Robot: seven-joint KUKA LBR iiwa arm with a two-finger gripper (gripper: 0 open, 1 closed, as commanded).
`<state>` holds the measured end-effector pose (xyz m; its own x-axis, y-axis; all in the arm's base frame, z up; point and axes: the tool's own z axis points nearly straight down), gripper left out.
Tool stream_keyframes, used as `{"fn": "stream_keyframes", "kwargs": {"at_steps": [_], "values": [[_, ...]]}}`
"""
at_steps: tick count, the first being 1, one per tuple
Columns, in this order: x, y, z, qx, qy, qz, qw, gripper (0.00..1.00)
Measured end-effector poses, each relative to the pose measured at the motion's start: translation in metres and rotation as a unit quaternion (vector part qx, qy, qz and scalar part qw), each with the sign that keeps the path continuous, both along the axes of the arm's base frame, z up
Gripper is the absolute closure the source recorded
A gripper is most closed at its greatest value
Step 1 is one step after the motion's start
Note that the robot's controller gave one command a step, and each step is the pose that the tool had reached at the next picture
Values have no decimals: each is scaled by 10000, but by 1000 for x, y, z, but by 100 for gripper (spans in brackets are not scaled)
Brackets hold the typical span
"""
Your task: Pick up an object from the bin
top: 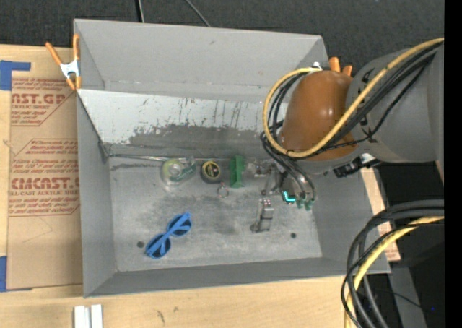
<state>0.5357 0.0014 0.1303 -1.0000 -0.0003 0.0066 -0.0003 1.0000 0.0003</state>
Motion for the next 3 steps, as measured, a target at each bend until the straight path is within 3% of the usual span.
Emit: {"fn": "stream_keyframes", "kwargs": {"at_steps": [1,2,3], "values": [[43,42,-51,11,-47,74,10000,0],[57,38,-60,2,-43,470,9989,0],[58,38,-60,10,-43,57,10000,0]]}}
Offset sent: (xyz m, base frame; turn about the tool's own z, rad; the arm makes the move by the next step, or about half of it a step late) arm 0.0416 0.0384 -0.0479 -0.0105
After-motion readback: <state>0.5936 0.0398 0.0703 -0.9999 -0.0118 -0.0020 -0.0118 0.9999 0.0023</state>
